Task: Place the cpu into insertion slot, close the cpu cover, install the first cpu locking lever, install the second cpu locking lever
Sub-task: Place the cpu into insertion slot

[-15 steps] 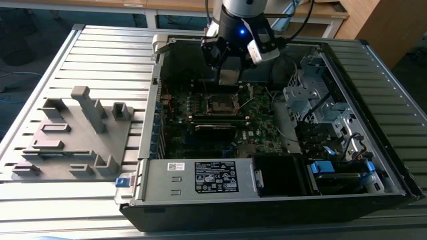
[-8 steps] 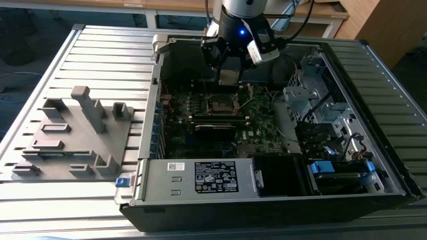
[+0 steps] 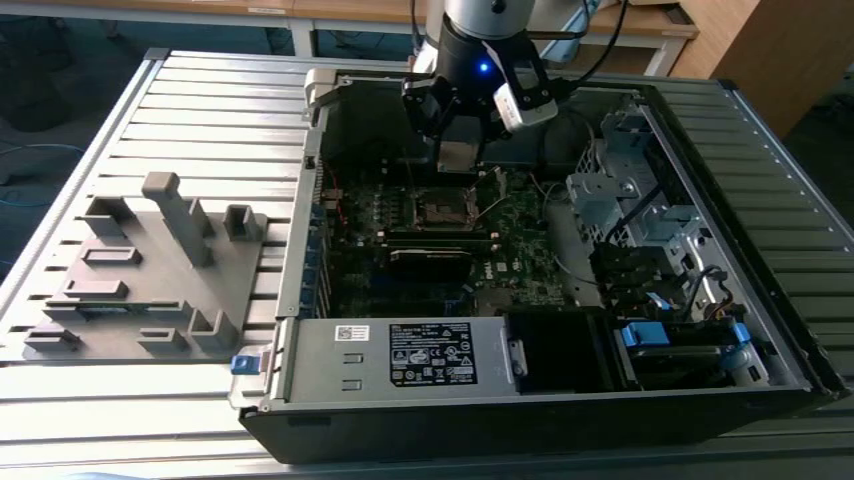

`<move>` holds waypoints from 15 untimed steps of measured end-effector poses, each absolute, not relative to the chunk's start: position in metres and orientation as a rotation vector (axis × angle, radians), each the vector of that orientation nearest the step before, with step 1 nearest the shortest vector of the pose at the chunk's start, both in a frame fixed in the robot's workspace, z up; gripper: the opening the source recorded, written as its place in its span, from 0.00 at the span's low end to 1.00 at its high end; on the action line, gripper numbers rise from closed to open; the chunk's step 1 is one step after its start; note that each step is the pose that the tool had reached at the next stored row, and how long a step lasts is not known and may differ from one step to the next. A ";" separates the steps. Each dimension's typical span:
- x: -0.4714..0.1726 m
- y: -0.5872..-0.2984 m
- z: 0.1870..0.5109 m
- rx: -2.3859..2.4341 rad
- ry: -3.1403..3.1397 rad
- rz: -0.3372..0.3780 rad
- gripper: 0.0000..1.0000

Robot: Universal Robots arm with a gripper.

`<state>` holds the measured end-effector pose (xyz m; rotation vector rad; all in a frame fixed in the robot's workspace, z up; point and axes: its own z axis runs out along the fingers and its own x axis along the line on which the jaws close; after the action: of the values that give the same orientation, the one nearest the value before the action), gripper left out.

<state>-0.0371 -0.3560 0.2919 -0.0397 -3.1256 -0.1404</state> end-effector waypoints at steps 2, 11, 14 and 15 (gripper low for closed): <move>-0.037 -0.356 0.291 -0.040 -3.126 -0.140 0.54; -0.037 -0.356 0.290 -0.040 -3.126 -0.141 0.54; -0.037 -0.356 0.290 -0.040 -3.126 -0.140 0.54; -0.037 -0.356 0.290 -0.040 -3.126 -0.140 0.54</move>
<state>-0.0372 -0.3560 0.2895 -0.0397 -3.1255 -0.1404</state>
